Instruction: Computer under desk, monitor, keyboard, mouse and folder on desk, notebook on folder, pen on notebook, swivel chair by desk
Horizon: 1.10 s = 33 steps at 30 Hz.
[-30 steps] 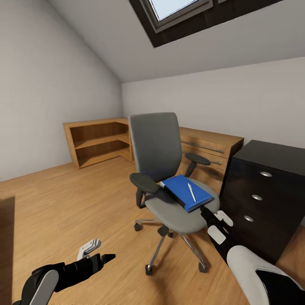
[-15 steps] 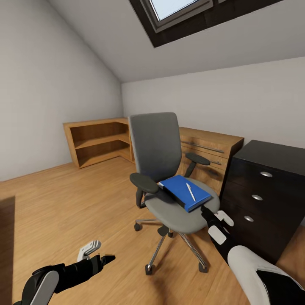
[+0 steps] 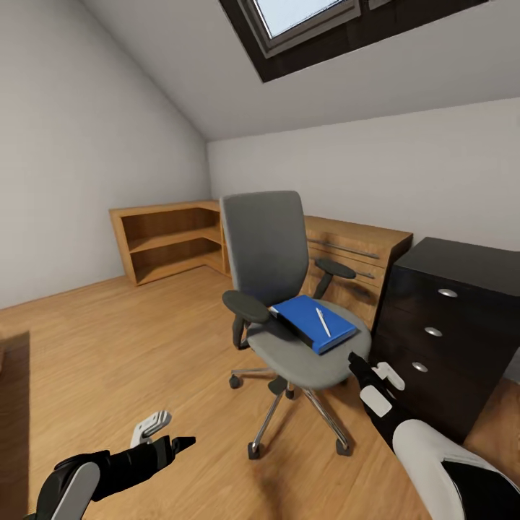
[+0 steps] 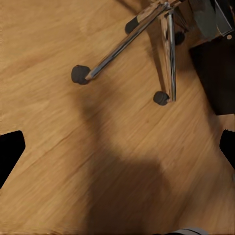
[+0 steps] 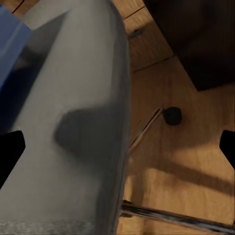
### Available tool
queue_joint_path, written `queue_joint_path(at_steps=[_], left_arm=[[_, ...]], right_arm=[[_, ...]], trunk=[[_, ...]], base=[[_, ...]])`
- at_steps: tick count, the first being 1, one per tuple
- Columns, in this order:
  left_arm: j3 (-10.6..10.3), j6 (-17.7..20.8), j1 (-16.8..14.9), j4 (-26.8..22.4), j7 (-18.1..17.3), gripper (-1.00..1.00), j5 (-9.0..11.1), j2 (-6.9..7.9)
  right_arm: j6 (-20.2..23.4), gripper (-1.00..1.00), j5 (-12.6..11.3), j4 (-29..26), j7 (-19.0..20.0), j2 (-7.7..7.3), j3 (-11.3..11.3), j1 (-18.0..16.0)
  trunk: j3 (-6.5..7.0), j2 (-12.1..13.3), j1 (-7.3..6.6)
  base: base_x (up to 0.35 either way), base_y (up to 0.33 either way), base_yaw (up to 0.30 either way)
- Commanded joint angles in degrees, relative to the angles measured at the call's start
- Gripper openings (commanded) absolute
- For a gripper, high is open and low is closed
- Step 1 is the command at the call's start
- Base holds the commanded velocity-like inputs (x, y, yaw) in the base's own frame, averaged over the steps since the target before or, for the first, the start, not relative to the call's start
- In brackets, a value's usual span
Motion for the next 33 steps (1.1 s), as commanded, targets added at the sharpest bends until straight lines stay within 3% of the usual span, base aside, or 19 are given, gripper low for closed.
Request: queue_joint_path(at_steps=[1, 8, 12, 28, 33], left_arm=[[0.1, 0.3, 0.0, 0.0, -0.2, 1.0, -0.1, 0.0], [0.1, 0.3, 0.0, 0.0, -0.2, 1.0, -0.1, 0.0], [0.1, 0.3, 0.0, 0.0, -0.2, 1.0, -0.1, -0.06], [-0.2, 0.3, 0.0, 0.0, -0.2, 1.0, -0.1, -0.17], [-0.2, 0.3, 0.0, 0.0, -0.2, 1.0, -0.2, -0.17]], right_arm=[[-0.1, 1.0, -0.5, 0.0, -0.1, -0.01, 0.1, 0.0], [-0.2, 1.0, -0.8, 0.2, 0.1, 0.19, 0.2, 0.0], [-0.3, 1.0, -0.5, 0.3, 1.5, 1.22, 0.5, 0.0], [-0.3, 1.0, -0.4, 0.5, 7.0, 1.83, 1.4, 0.3], [-0.2, 1.0, -0.4, 0.4, 8.3, 2.99, 1.5, 0.3]], trunk=[[-0.06, 0.0, -0.04], [-0.06, 0.0, -0.04], [-0.06, 0.0, -0.04], [-0.06, 0.0, -0.04], [-0.06, 0.0, -0.04]], base=[[-0.301, 0.0, 0.0], [-0.234, 0.0, 0.0], [-0.101, 0.0, 0.0], [-0.012, 0.0, 0.0], [0.0, 0.0, 0.0]])
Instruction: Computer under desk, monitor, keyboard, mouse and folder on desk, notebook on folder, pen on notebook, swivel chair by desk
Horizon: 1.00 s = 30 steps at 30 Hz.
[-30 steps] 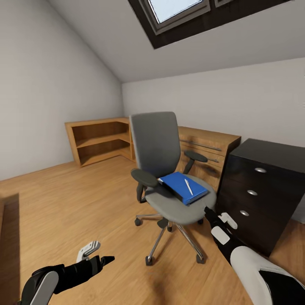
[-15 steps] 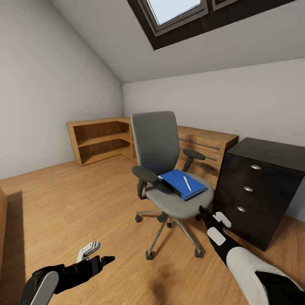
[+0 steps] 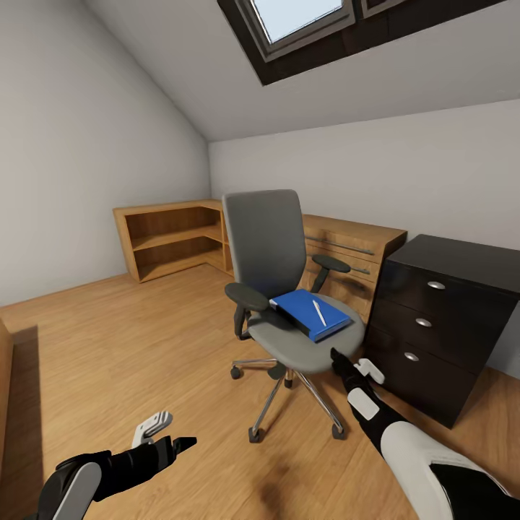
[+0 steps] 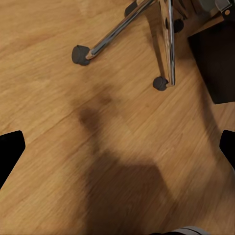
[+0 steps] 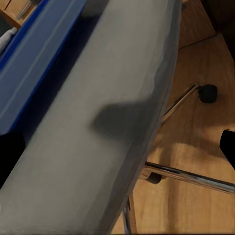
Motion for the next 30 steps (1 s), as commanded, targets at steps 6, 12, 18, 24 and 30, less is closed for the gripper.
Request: queue_joint_path(at_steps=[6, 12, 18, 24, 30], left_arm=[[0.1, 0.3, 0.0, 0.0, -0.2, 1.0, -0.1, 0.07], [0.1, 0.3, 0.0, 0.0, -0.3, 1.0, -0.1, 0.01], [0.0, 0.3, 0.0, 0.0, -0.3, 1.0, -0.1, 0.01], [0.0, 0.3, 0.0, 0.0, -0.2, 1.0, -0.1, -0.01], [0.1, 0.3, 0.0, -0.1, -0.3, 1.0, 0.0, -0.01]], right_arm=[[-0.1, 1.0, -0.3, 0.1, 0.8, 0.79, -0.4, 0.0], [-0.1, 1.0, -0.3, 0.1, 0.8, 0.88, -0.4, 0.0], [-0.1, 1.0, -0.1, 0.1, 0.8, 0.89, -0.4, 0.0], [-0.1, 1.0, 0.0, 0.1, 0.8, 0.89, -0.4, 0.0], [-0.1, 1.0, 0.0, 0.1, 0.8, 1.03, -0.4, 0.0]], trunk=[[-0.06, 0.0, -0.01], [-0.06, 0.0, -0.01], [-0.06, 0.0, -0.01], [-0.06, 0.0, -0.01], [-0.06, 0.0, -0.01]], base=[[0.012, 0.0, 0.0], [0.111, 0.0, 0.0], [0.111, 0.0, 0.0], [0.119, 0.0, 0.0], [0.162, 0.0, 0.0]])
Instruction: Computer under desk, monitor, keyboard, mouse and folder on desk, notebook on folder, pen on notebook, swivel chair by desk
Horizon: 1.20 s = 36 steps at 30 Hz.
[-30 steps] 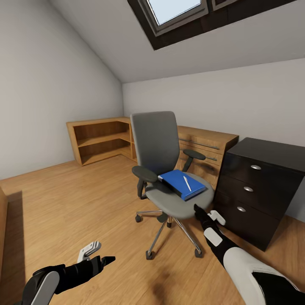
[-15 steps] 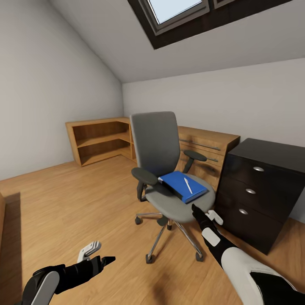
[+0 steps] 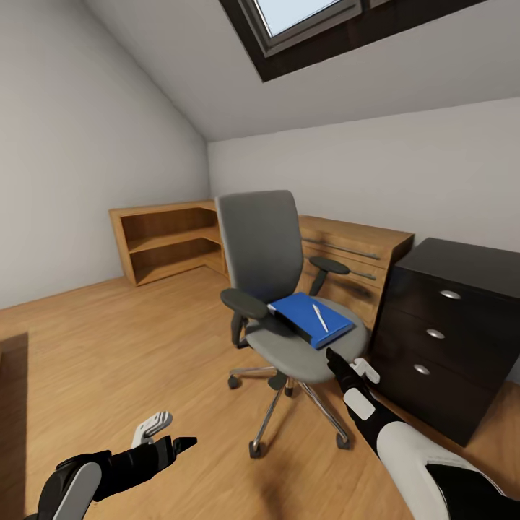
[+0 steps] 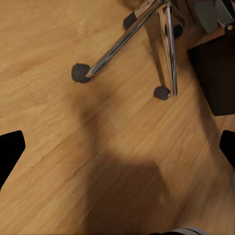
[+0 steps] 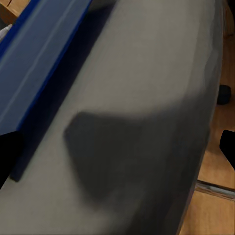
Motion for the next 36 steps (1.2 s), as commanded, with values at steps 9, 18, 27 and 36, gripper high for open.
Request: queue_joint_path(at_steps=[9, 18, 27, 36], left_arm=[[0.1, 0.3, 0.0, 0.0, -0.2, 1.0, -0.1, 0.0], [0.1, 0.3, 0.0, 0.0, -0.2, 1.0, -0.1, 0.0], [0.0, 0.3, 0.0, 0.0, -0.1, 1.0, -0.1, 0.0], [0.0, 0.3, 0.0, 0.0, -0.1, 1.0, -0.1, 0.0]], right_arm=[[-0.1, 1.0, -0.4, 0.1, 0.6, 0.17, -0.3, -0.1], [-0.2, 1.0, -0.4, 0.1, 0.6, 0.17, -0.3, -0.1], [-0.2, 1.0, -0.4, 0.1, 0.6, 0.17, -0.3, -0.1], [-0.2, 1.0, -0.4, 0.1, 0.7, 0.18, -0.3, -0.1]], trunk=[[-0.06, 0.0, 0.01], [-0.06, 0.0, 0.01], [-0.06, 0.0, 0.01], [-0.06, 0.0, 0.01]], base=[[0.222, 0.0, 0.0], [0.243, 0.0, 0.0], [0.045, 0.0, 0.0], [-0.286, 0.0, 0.0]])
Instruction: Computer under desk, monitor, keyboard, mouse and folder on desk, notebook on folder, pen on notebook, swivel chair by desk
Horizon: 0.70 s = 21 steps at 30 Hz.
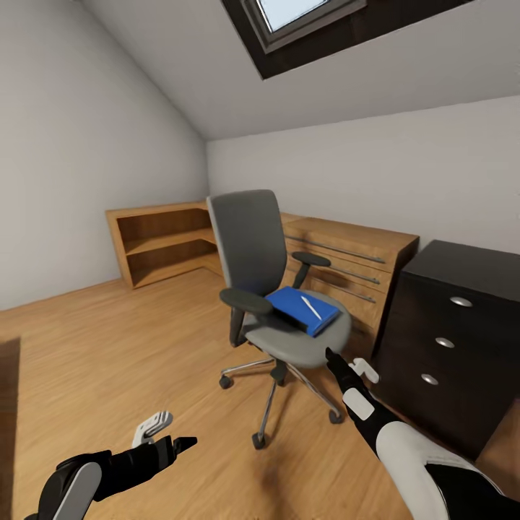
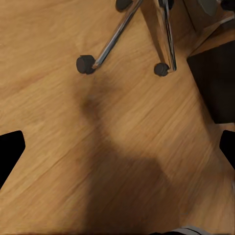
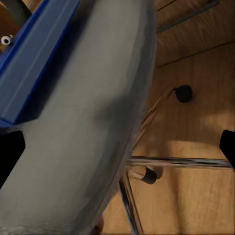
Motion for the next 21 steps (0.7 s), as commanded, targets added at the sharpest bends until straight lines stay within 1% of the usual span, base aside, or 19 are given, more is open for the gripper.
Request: queue_joint_path(at_steps=[1, 5, 7, 12, 16, 21], left_arm=[[0.1, 0.3, 0.0, 0.0, -0.2, 1.0, -0.1, 0.0], [0.1, 0.3, 0.0, 0.0, -0.2, 1.0, -0.1, 0.0], [0.1, 0.3, 0.0, 0.0, -0.2, 1.0, -0.1, 0.0], [0.2, 0.3, 0.0, 0.0, -0.2, 1.0, -0.1, 0.0], [0.2, 0.3, 0.0, 0.0, -0.2, 1.0, -0.1, 0.0], [0.2, 0.3, 0.0, 0.0, -0.2, 1.0, -0.1, 0.0]], right_arm=[[-0.1, 1.0, -0.4, 0.1, 0.6, 0.04, -0.5, 0.0], [-0.2, 1.0, -0.4, 0.1, 0.6, 0.46, -0.5, 0.0], [-0.2, 1.0, -0.3, 0.1, 0.5, 0.76, -0.5, 0.0], [-0.2, 1.0, -0.3, 0.1, 0.5, 0.84, -0.5, 0.0], [-0.1, 1.0, -0.4, 0.1, 0.6, 0.83, -0.5, 0.0], [0.0, 1.0, -0.4, 0.2, 0.5, 0.88, -0.5, 0.0]], trunk=[[-0.06, 0.0, -0.03], [-0.06, 0.0, -0.03], [-0.06, 0.0, -0.03], [-0.06, 0.0, -0.03], [-0.06, 0.0, -0.03], [-0.06, 0.0, -0.03]], base=[[-0.129, 0.0, 0.0], [-0.03, 0.0, 0.097], [-0.006, 0.0, 0.223], [-0.002, 0.0, 0.228], [0.0, 0.0, 0.073], [0.0, 0.0, 0.01]])
